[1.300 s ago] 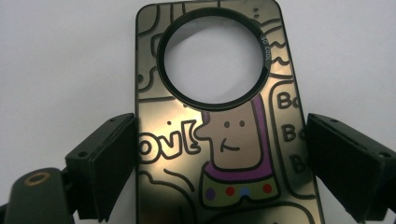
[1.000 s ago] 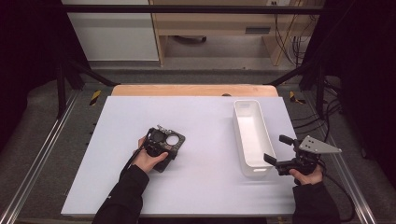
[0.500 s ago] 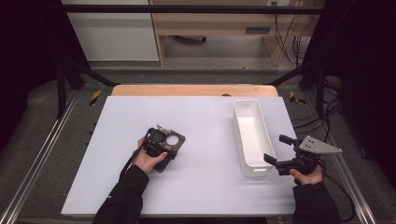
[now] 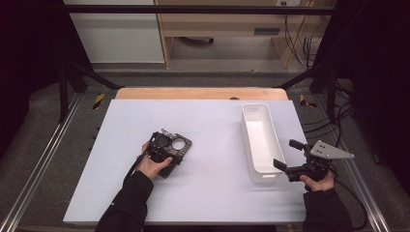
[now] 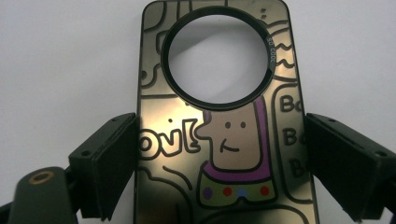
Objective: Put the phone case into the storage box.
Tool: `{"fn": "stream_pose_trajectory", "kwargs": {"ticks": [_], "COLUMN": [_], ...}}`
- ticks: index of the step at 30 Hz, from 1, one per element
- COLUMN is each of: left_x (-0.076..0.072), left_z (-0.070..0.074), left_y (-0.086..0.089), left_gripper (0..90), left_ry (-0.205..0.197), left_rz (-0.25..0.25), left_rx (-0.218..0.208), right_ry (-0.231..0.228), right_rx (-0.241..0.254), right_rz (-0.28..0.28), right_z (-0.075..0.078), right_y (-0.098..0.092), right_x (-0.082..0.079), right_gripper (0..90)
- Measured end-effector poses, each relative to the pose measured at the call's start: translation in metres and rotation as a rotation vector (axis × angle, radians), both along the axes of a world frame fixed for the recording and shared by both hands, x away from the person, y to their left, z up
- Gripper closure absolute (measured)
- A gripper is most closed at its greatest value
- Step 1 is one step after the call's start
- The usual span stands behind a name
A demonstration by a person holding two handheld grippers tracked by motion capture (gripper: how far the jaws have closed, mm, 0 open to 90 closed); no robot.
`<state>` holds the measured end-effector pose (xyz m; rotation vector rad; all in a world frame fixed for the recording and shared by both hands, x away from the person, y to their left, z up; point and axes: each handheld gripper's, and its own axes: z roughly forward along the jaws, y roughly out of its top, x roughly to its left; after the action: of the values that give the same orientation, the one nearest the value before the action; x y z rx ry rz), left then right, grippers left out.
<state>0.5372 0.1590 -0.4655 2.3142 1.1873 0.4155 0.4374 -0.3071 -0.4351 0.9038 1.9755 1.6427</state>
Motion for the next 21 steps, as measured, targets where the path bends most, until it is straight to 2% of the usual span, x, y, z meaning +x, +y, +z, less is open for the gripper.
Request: {"fn": "stream_pose_trajectory", "kwargs": {"ticks": [21], "left_x": [-0.013], "left_z": [0.026], "left_y": [0.006], "left_gripper": [11.5], "left_ry": [-0.062], "left_rz": [-0.035], "left_rx": [-0.064], "right_ry": [-0.011], "right_rx": [0.003], "right_rz": [0.003], "right_z": [0.002], "right_y": [-0.001], "right_x": [-0.001], "right_gripper": [0.5]}}
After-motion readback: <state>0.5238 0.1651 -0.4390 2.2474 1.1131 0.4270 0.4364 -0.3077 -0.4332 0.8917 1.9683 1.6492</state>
